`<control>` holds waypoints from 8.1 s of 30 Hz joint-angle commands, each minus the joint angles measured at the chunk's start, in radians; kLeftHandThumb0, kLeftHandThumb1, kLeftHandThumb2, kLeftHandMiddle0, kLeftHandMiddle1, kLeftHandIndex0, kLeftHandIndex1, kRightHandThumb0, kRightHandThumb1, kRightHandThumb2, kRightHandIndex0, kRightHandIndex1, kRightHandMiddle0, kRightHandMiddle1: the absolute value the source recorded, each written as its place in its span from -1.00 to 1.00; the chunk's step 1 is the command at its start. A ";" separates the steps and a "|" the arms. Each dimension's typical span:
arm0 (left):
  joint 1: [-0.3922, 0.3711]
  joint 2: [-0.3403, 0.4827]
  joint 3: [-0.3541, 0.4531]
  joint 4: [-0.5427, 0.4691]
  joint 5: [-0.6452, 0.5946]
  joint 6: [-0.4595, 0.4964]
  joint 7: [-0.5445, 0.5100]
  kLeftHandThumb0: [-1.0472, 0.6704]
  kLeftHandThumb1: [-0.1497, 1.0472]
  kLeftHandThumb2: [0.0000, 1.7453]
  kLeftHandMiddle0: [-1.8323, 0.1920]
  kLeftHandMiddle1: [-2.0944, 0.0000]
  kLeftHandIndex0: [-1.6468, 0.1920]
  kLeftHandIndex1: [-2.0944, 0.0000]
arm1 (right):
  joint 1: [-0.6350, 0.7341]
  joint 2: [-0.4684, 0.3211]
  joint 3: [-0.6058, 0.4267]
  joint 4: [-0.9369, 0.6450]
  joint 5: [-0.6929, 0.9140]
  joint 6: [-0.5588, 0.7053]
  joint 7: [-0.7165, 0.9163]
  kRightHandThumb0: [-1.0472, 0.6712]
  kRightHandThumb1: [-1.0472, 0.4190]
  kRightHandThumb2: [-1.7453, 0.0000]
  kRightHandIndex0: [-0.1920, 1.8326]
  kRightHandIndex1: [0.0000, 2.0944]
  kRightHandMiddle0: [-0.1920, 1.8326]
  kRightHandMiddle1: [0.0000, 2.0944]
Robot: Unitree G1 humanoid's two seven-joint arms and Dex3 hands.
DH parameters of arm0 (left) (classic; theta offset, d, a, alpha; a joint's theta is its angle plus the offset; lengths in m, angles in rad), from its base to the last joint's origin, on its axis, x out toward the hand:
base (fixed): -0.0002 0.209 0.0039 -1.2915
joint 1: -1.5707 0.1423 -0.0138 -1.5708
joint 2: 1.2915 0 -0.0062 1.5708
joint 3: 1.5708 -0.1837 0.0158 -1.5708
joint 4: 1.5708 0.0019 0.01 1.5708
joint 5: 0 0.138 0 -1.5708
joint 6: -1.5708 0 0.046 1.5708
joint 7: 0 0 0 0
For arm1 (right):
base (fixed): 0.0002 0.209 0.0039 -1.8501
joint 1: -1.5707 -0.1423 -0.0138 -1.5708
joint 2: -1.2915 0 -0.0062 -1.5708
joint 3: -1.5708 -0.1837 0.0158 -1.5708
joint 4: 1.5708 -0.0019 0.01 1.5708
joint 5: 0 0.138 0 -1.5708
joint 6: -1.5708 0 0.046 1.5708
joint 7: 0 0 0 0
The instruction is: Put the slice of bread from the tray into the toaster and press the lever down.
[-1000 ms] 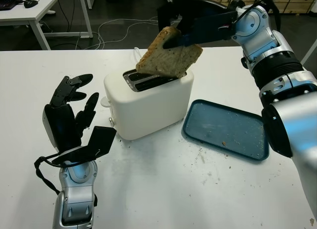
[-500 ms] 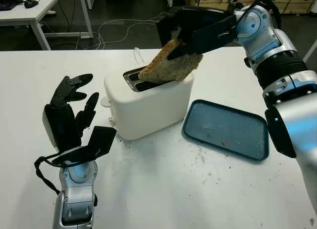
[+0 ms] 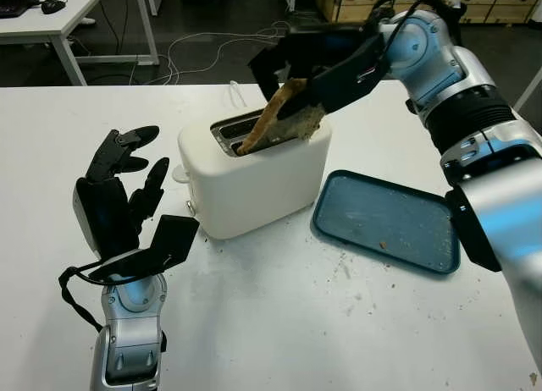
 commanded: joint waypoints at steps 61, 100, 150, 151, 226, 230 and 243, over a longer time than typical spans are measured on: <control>0.001 0.004 -0.014 0.009 0.017 -0.013 0.024 0.06 0.70 -1.00 0.26 -0.17 0.00 0.43 | -0.034 -0.237 0.059 -0.079 -0.376 -0.216 -0.827 -0.40 -0.83 0.87 -0.28 -0.30 -0.04 -0.90; -0.007 0.006 -0.015 0.009 0.019 -0.015 0.029 0.07 0.68 -1.00 0.26 -0.19 0.00 0.41 | 0.153 -0.101 0.161 0.021 -0.480 -0.269 -1.034 -0.11 -0.83 0.85 -0.18 -0.38 -0.02 -0.93; -0.017 0.025 -0.012 0.020 0.011 -0.018 0.019 0.07 0.67 -1.00 0.24 -0.21 -0.01 0.40 | 0.477 -0.068 -0.224 -0.305 0.203 -0.064 -0.654 -0.14 -0.83 0.87 0.01 -0.66 0.06 -0.97; -0.015 0.024 -0.012 0.019 0.015 -0.013 0.019 0.06 0.67 -1.00 0.25 -0.21 -0.01 0.39 | 0.453 -0.063 -0.218 -0.294 0.183 -0.055 -0.654 -0.15 -0.83 0.87 0.02 -0.64 0.07 -0.97; -0.004 0.018 -0.015 0.023 0.032 -0.027 0.045 0.05 0.68 -1.00 0.25 -0.18 0.01 0.39 | 0.041 -0.110 0.150 -0.029 -0.322 -0.197 -0.524 -0.40 -0.83 0.89 0.28 0.67 0.10 0.51; -0.004 0.020 -0.014 0.023 0.029 -0.030 0.043 0.05 0.68 -1.00 0.24 -0.18 0.01 0.39 | 0.049 -0.117 0.160 -0.031 -0.336 -0.197 -0.541 -0.40 -0.83 0.90 0.26 0.67 0.07 0.52; -0.005 0.018 -0.017 0.026 0.035 -0.032 0.049 0.05 0.68 -1.00 0.25 -0.18 0.00 0.40 | 0.082 -0.121 0.200 -0.020 -0.363 -0.198 -0.548 -0.39 -0.83 0.89 0.25 0.67 0.01 0.62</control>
